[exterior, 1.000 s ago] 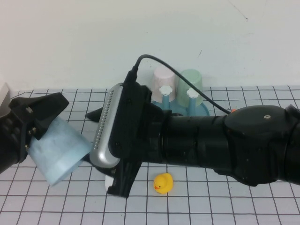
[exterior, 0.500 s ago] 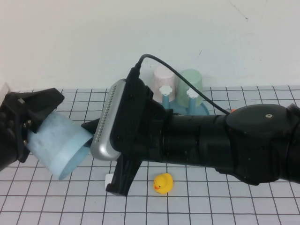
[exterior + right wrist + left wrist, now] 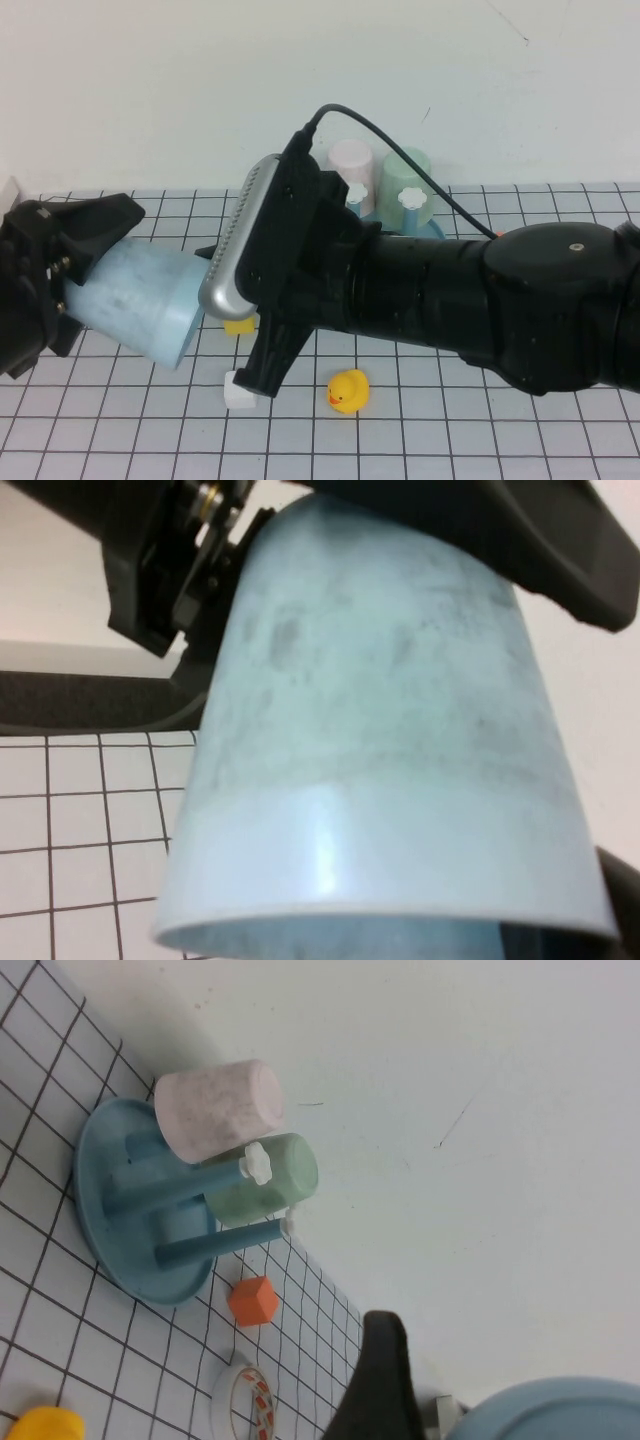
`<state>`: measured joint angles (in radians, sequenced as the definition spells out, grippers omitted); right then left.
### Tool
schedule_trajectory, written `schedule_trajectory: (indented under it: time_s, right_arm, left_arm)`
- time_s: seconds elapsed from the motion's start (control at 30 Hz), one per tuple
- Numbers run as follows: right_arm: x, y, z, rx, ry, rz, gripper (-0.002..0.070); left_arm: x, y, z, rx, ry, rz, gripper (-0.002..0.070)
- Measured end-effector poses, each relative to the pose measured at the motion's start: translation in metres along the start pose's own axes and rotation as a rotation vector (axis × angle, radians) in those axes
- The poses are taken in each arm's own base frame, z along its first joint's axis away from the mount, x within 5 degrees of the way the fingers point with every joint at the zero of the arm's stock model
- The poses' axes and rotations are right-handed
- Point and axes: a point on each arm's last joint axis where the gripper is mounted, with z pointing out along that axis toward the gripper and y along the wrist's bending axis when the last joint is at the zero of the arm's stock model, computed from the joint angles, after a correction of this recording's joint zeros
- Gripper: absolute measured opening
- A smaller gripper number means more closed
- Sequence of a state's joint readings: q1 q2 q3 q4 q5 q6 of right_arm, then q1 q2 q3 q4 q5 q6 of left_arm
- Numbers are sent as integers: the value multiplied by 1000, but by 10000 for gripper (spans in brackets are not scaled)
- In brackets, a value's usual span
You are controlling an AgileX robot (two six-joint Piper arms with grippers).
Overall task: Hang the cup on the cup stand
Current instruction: Adjust the cup with two arms
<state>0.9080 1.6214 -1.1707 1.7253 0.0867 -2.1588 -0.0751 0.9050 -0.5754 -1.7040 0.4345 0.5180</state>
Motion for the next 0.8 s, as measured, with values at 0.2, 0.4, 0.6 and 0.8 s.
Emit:
schedule_trajectory:
  time_s: [0.2,0.4,0.6,0.8]
  right_arm:
    - [0,0,0,13,10,-1,27]
    - [-1,2,0,-9,-5,-1,26]
    - [-3,5,0,-44,-28,-1,25]
    - [0,0,0,7,6,-1,25]
  left_arm:
    - [-1,0,0,-1,-11,77,522]
    - [-2,1,0,-11,-26,97,535]
    - [-3,1,0,-15,-34,81,596]
    - [-4,2,0,-23,-45,72,600]
